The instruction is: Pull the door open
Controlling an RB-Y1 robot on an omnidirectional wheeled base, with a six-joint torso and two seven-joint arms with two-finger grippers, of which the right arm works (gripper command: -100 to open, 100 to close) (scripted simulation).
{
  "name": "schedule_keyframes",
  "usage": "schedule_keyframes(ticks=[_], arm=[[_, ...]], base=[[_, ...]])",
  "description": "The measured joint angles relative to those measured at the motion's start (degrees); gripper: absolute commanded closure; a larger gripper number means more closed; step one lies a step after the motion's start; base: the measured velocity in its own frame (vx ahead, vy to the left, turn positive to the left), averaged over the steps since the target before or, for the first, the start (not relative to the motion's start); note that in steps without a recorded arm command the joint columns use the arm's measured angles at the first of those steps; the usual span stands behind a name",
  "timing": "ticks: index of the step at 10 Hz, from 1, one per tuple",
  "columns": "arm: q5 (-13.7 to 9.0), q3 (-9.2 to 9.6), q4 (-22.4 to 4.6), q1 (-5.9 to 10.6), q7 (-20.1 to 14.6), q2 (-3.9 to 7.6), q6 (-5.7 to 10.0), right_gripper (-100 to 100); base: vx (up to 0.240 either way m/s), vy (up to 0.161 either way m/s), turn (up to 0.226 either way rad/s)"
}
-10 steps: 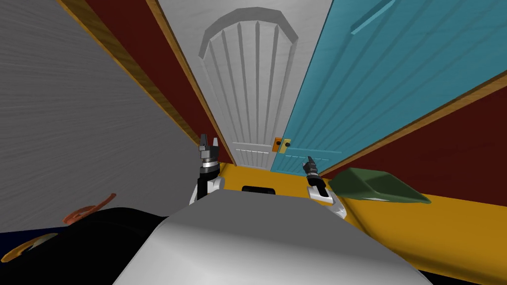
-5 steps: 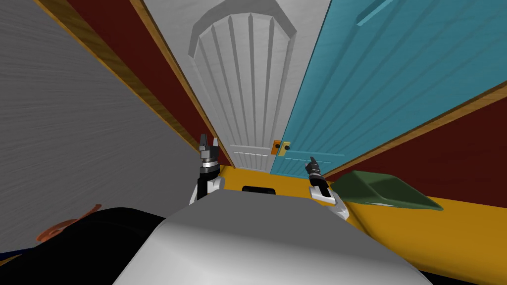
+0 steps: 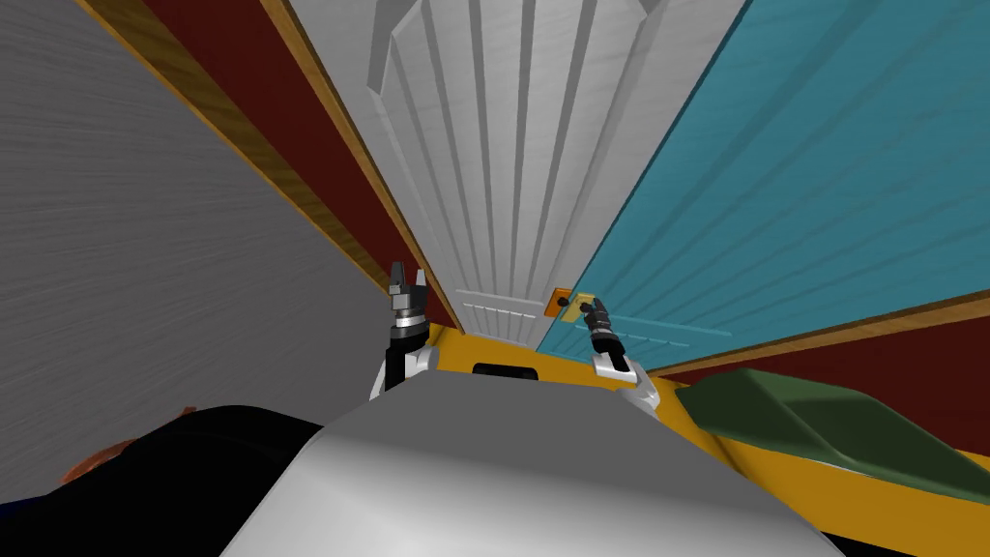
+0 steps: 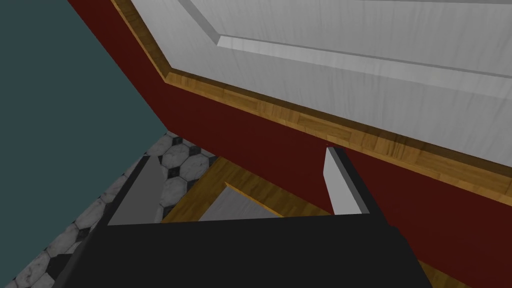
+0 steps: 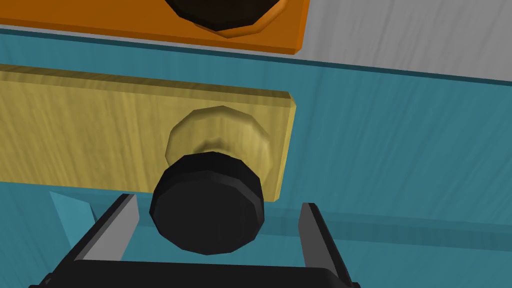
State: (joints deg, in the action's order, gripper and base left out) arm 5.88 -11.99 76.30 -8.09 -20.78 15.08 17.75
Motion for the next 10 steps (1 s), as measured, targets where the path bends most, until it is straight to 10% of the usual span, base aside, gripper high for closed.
schedule_keyframes(ticks=[1,9,10], arm=[[0.0,0.11,0.0,0.14,0.0,-0.05,0.01,100],[-0.2,-0.56,-0.6,-0.85,-0.2,0.75,0.61,100],[-0.1,-1.14,-0.3,-1.89,-0.2,0.76,0.17,-100]], base=[[-0.016,-0.009,-0.023],[-0.081,-0.042,-0.035],[-0.201,-0.049,0.010]])
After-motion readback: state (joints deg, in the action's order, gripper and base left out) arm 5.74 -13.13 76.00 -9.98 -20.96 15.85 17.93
